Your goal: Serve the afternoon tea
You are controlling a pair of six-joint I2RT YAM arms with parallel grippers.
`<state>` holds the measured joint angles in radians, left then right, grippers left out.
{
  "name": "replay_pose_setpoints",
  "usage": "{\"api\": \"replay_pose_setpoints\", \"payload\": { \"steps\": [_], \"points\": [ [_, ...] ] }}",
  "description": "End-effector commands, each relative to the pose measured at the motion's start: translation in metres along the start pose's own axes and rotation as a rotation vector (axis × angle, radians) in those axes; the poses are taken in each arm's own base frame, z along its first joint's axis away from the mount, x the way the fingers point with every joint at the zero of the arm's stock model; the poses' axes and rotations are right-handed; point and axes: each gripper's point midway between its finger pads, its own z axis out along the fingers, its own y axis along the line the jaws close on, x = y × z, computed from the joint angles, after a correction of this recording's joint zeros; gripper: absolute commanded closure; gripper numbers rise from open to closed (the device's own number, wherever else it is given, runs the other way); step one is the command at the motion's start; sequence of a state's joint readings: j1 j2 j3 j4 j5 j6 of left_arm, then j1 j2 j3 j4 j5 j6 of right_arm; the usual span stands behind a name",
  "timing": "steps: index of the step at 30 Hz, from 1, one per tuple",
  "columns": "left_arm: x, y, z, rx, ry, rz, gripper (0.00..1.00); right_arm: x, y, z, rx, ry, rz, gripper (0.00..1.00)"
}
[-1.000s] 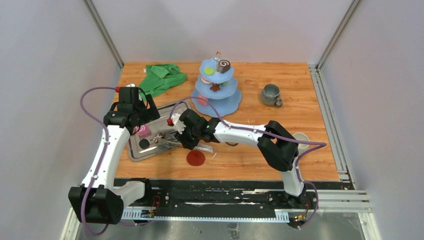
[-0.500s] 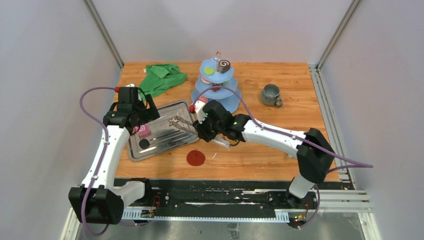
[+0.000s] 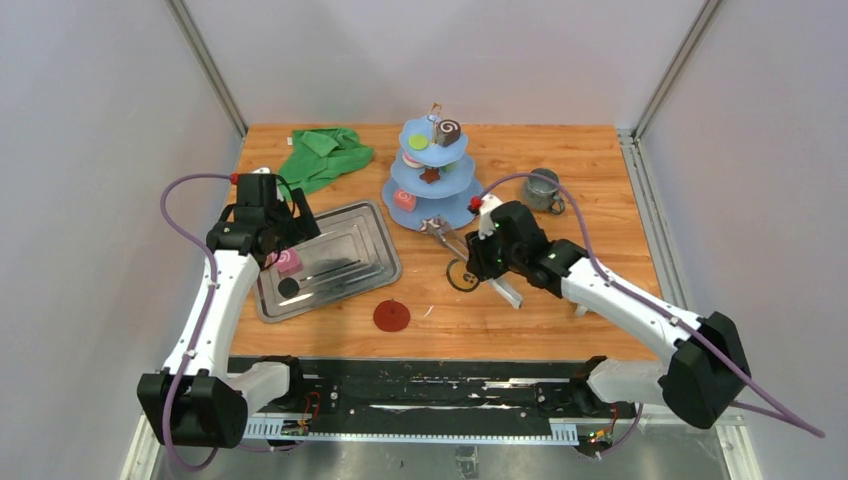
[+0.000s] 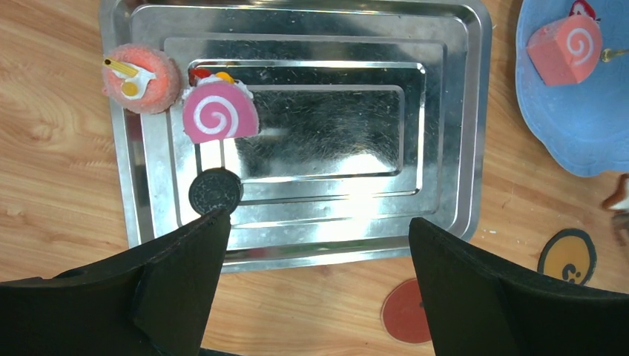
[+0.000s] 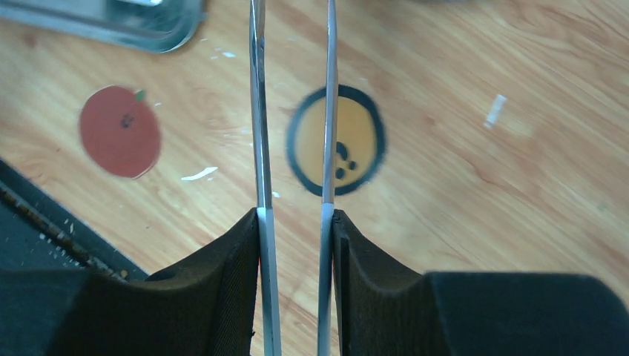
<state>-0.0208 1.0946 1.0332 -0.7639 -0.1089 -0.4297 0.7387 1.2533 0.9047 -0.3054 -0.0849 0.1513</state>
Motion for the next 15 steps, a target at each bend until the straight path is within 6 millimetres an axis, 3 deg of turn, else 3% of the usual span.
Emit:
{"api": "replay_pose_setpoints", "payload": {
  "steps": [1, 7, 15],
  "points": [
    [-0.015, -0.007, -0.002, 0.03, -0.039, -0.006, 0.05, 0.002, -0.04, -0.012, 0.098, -0.024, 0.125, 0.85],
    [-0.015, -0.006, -0.004, 0.028, -0.045, -0.001, 0.05, 0.0, -0.072, -0.005, 0.17, -0.012, 0.18, 0.85],
    [-0.013, -0.001, -0.004, 0.014, -0.043, 0.004, 0.05, -0.02, -0.106, 0.014, 0.238, -0.053, 0.23, 0.86]
  ]
}}
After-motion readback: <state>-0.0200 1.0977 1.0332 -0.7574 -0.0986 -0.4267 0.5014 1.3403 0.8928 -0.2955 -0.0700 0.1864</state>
